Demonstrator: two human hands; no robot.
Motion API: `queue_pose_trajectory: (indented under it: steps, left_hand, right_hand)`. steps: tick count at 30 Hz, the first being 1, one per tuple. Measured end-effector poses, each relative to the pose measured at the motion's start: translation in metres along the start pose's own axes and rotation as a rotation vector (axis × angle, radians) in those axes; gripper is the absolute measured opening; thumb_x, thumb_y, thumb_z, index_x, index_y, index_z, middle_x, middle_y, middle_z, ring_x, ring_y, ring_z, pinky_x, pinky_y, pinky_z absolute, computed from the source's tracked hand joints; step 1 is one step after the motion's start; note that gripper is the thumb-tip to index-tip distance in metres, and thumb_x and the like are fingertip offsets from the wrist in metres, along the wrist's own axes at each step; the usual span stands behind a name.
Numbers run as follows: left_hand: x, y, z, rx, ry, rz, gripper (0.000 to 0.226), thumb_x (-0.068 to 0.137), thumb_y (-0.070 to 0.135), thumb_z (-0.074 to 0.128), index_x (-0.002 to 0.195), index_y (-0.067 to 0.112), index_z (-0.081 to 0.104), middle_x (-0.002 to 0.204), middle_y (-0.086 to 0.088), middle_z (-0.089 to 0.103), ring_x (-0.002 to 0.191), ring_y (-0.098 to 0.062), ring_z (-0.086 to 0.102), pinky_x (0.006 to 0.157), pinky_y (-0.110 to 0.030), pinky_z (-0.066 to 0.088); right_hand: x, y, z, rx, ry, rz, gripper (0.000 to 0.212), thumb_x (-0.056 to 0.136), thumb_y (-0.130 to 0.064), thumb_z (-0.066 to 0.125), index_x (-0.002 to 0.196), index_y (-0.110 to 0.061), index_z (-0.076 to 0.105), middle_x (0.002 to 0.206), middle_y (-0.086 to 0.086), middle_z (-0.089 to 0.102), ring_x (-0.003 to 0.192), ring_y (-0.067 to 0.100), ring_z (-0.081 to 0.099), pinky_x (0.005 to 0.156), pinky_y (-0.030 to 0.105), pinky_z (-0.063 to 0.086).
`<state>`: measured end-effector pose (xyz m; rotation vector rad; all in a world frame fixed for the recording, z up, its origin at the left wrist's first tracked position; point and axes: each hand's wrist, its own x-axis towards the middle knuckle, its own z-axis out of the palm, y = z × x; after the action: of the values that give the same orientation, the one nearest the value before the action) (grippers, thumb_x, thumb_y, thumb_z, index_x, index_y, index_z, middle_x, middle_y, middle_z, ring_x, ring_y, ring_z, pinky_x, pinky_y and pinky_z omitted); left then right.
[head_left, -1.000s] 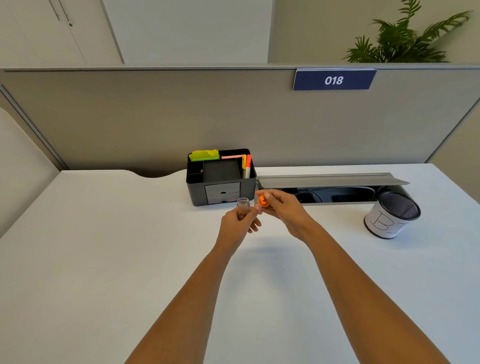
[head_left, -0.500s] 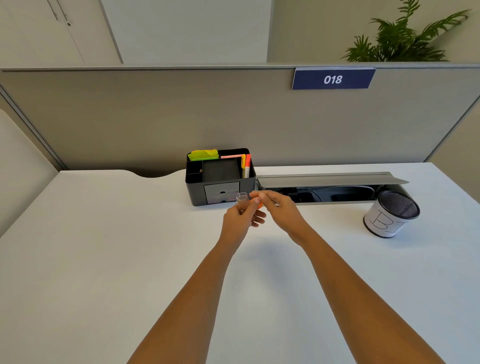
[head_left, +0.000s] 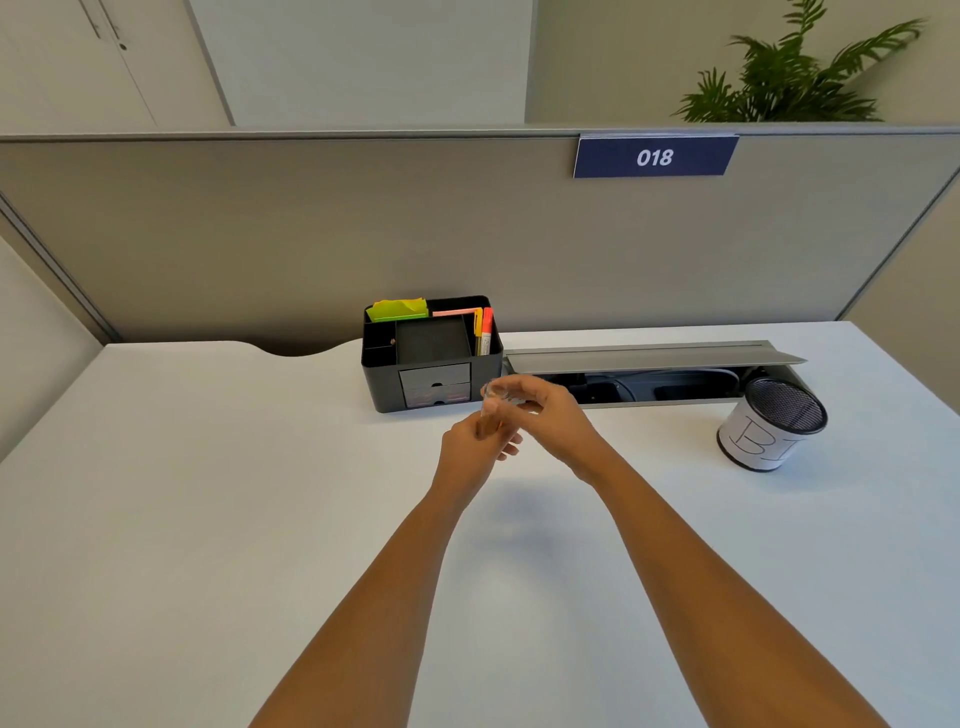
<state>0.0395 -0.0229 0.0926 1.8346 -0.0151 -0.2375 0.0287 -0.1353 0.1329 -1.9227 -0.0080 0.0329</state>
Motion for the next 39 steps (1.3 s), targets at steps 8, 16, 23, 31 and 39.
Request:
queue_pose_trajectory:
  steps: [8,16,23,31,39]
  left_hand:
    - [-0.005,-0.016,0.000,0.008,-0.002,-0.017,0.039,0.090,0.035,0.054,0.112,0.004,0.062,0.099,-0.015,0.071,0.077,-0.018,0.065,0.067,-0.017,0.051]
    - [-0.002,-0.022,0.006,-0.002,0.010,-0.022,0.039,0.091,0.032,0.054,0.116,0.002,0.061,0.101,-0.015,0.070,0.082,-0.020,0.064,0.068,-0.017,0.050]
    - [0.002,-0.030,0.006,0.012,0.034,-0.030,0.042,0.092,0.032,0.053,0.121,0.003,0.058,0.108,-0.017,0.069,0.087,-0.022,0.064,0.072,-0.020,0.050]
    - [0.004,-0.038,0.007,0.037,0.067,-0.027,0.042,0.092,0.033,0.052,0.121,0.004,0.058,0.108,-0.016,0.069,0.086,-0.021,0.064,0.081,-0.028,0.051]
    - [0.010,-0.045,0.014,0.077,0.080,-0.037,0.045,0.092,0.033,0.051,0.124,0.004,0.056,0.112,-0.016,0.068,0.089,-0.022,0.062,0.090,-0.035,0.050]
  right_hand:
    - [0.002,0.015,-0.028,0.291,0.024,-0.012,0.035,0.092,-0.031,0.050,0.126,-0.032,0.048,0.129,0.006,0.056,0.115,0.024,0.057,0.086,0.030,0.054]
    - [-0.008,0.040,-0.073,0.412,0.171,0.051,0.032,0.090,-0.013,0.055,0.122,-0.012,0.053,0.109,0.004,0.061,0.103,0.024,0.059,0.093,0.040,0.052]
    - [-0.014,0.067,-0.146,0.265,0.589,0.100,0.035,0.085,-0.003,0.060,0.119,-0.010,0.055,0.096,0.003,0.060,0.088,0.018,0.058,0.077,0.029,0.054]
    - [-0.033,0.088,-0.217,-0.429,0.957,0.379,0.033,0.082,-0.010,0.063,0.115,-0.013,0.058,0.117,0.013,0.064,0.110,0.034,0.056,0.093,0.043,0.044]
    - [-0.030,0.093,-0.235,-0.965,0.770,0.460,0.031,0.085,0.001,0.049,0.113,-0.006,0.060,0.110,0.025,0.056,0.102,0.045,0.052,0.081,0.043,0.044]
